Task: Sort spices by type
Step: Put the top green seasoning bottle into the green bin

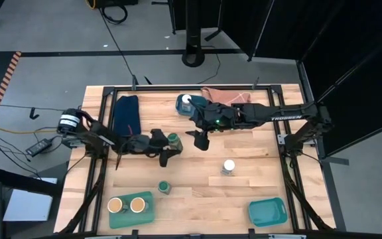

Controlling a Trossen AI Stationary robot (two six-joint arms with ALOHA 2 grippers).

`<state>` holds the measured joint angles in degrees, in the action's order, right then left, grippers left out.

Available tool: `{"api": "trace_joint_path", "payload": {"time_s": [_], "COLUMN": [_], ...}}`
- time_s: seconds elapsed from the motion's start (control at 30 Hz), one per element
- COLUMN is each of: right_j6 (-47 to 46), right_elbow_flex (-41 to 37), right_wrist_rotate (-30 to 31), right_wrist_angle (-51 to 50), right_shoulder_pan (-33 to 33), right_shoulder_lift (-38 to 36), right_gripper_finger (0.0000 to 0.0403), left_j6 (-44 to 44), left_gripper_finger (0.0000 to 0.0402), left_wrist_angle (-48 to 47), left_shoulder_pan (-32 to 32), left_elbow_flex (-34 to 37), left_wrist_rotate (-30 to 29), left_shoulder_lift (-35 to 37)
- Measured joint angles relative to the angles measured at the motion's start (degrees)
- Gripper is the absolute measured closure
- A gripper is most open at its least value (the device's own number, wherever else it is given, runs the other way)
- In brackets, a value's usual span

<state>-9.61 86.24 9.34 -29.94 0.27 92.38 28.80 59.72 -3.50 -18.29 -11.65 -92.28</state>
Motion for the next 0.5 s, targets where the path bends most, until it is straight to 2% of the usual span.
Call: {"api": "trace_joint_path", "payload": {"time_s": [0.1, 0.2, 0.37, 0.5], "right_j6": [-0.9, -0.8, -0.8, -0.1], "right_elbow_flex": [0.0, 0.0, 0.0, 1.9], "right_wrist_rotate": [-1.2, -2.0, -3.5, -3.6], "right_wrist_angle": [-1.9, -4.1, -5.0, -8.6], "right_shoulder_pan": [0.0, 0.0, 0.1, 0.7], "right_shoulder_lift": [0.0, 0.0, -0.2, -0.3], "right_gripper_finger": [0.0126, 0.0125, 0.0126, 0.0125], "left_j6": [-1.9, -5.8, -14.1, -19.8], "left_gripper_finger": [0.0152, 0.0152, 0.0152, 0.0152], "left_wrist_angle": [-10.7, -26.2, -52.3, -60.4], "left_shoulder_pan": [1.7, 2.5, 2.7, 3.0], "left_elbow_flex": [-3.9, -10.5, -24.0, -30.5], "left_wrist_rotate": [2.8, 5.5, 4.9, 1.9], "left_shoulder_lift": [3.8, 6.3, 6.6, 5.9]}}
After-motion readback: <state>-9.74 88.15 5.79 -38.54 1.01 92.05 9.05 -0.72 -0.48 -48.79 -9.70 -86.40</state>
